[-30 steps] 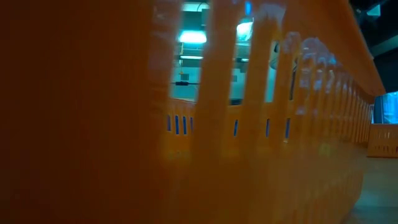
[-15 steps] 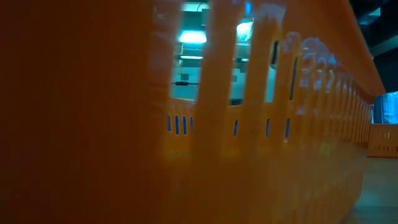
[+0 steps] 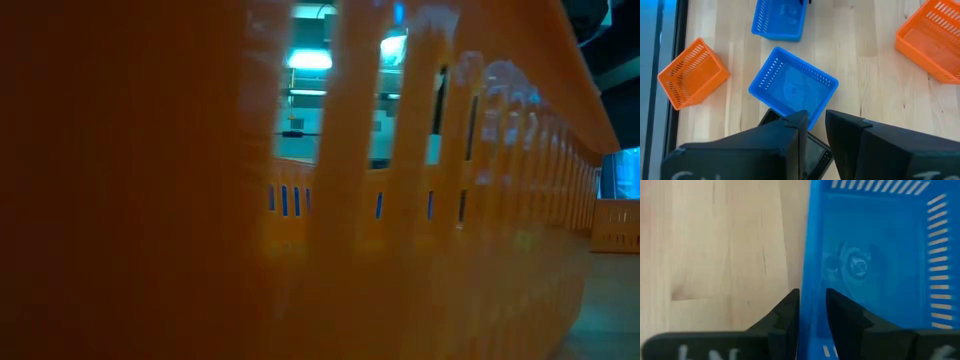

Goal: Stack baskets by color
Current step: Stack the right blue bin on the left blue bin

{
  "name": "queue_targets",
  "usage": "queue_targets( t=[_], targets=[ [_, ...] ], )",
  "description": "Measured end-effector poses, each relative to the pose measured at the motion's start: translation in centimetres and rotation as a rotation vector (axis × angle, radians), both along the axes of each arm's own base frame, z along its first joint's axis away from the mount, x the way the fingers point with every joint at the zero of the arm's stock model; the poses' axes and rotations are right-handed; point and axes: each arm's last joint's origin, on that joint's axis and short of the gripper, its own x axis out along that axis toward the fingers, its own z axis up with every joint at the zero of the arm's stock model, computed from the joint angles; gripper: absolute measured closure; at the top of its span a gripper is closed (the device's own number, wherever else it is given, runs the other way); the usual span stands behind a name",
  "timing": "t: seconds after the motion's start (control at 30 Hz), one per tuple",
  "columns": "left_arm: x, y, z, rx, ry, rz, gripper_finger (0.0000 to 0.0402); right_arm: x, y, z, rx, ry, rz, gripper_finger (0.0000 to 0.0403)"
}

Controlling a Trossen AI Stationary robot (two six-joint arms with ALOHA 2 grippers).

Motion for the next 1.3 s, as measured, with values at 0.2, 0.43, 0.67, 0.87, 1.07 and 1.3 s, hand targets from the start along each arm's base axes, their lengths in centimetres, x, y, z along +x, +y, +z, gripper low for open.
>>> queue_targets(
  t=[0.2, 0.43, 0.67, 0.87, 1.07, 1.3],
  targets=[
    [0.2, 0.0, -0.6, 0.009, 0.004, 0.013, 0.0343, 0.3, 0.0, 0.2, -0.003, -0.038, -0.002, 0.0389],
    [0.9, -0.4, -4.8, -0.034, 0.064, 0.038, 0.0345, 0.5, -0.3, 0.5, -0.087, -0.059, -0.056, 0.0399],
    [2.0, -1.1, -10.7, -0.159, 0.053, -0.034, 0.0346, 2.0, -0.3, 2.9, -0.156, -0.085, -0.058, 0.0401],
    [1.9, -1.2, -15.0, -0.23, 0.011, -0.014, 0.0346, 3.3, -0.5, 5.6, -0.263, -0.113, -0.07, 0.0401],
    [0.9, -0.9, -19.0, -0.303, 0.013, 0.059, 0.0346, 4.2, -0.4, 7.4, -0.29, -0.166, -0.038, 0.0402],
    [-0.1, -0.4, -21.7, -0.264, -0.032, 0.111, 0.0346, 4.5, -0.4, 8.0, -0.295, -0.183, -0.03, 0.0402]
  ],
)
